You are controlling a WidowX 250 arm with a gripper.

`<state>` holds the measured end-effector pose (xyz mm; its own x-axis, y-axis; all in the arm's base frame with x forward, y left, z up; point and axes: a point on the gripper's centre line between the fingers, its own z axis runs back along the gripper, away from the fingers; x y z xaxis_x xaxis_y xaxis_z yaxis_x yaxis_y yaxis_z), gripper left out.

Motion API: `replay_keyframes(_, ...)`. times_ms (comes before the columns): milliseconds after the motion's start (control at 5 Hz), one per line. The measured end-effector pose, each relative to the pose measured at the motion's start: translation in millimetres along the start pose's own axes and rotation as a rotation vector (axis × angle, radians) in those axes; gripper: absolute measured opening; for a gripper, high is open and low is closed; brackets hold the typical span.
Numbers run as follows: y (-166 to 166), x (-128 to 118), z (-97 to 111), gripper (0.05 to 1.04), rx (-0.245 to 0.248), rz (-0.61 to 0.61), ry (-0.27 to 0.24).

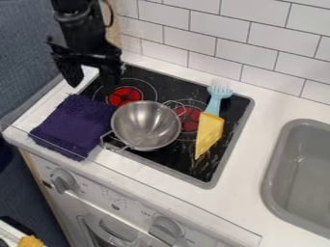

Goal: Move the purple cloth to the top left burner

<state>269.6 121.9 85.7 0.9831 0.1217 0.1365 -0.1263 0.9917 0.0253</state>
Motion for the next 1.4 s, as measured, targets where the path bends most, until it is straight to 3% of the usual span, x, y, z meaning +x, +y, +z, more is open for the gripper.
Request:
replay_keyframes(400,22.9,-0.6,-44.6,1.004,0.009,-0.066,0.089)
replay_keyframes(800,22.2,-20.1,-66.8,1.003,0.027,-0.068,0.138)
replay_keyframes(1000,24.5,-12.1,-71.3,1.001,0.032,-0.060,0.128)
replay_keyframes(1400,22.7,58.0,-78.8,1.001,-0.047,0.037,0.036)
